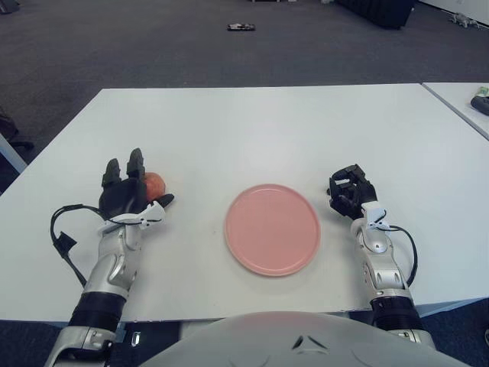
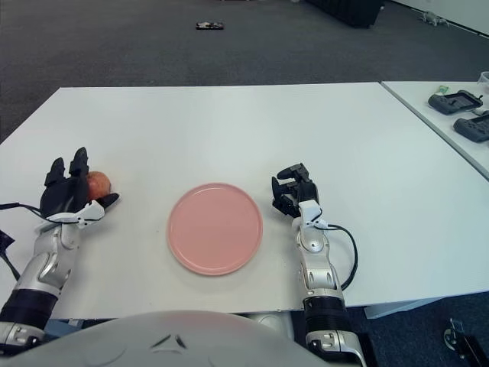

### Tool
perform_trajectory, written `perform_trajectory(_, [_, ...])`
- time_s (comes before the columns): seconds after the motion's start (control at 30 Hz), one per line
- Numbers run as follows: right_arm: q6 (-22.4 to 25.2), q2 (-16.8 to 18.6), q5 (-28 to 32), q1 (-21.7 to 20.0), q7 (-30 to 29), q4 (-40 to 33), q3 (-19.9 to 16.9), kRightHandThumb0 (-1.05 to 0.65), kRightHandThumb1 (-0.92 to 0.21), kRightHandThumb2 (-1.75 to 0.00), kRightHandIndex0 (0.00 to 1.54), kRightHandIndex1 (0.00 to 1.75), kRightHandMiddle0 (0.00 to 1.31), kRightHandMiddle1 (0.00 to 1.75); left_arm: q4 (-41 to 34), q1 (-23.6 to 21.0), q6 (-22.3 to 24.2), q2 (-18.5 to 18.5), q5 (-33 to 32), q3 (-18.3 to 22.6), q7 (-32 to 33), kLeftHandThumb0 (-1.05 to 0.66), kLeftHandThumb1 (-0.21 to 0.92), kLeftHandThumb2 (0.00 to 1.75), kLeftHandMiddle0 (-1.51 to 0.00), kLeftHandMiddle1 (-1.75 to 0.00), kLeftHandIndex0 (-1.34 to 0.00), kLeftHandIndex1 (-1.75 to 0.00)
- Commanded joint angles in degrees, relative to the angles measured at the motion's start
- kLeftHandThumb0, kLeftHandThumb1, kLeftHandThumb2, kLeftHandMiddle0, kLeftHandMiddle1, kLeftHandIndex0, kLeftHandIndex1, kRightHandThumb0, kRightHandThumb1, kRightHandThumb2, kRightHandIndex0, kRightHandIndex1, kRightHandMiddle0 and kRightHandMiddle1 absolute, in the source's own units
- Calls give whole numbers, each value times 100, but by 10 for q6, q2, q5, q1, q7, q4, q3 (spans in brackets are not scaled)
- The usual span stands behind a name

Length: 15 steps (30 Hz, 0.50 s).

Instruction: Put the apple into the plate.

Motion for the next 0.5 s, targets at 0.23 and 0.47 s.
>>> perform_trajectory(0.23, [15, -1, -5, 16, 1, -1, 2, -38, -69, -85, 49, 139, 33, 175, 47, -44, -61, 15, -24, -11, 27, -105, 70, 53, 0, 0, 0, 0])
perform_trajectory(0.47, [12, -4, -6, 20, 4, -3, 3, -38, -69, -84, 49, 139, 32, 175, 70, -58, -98, 20, -20, -21, 60, -105, 69, 53, 0, 0, 0, 0])
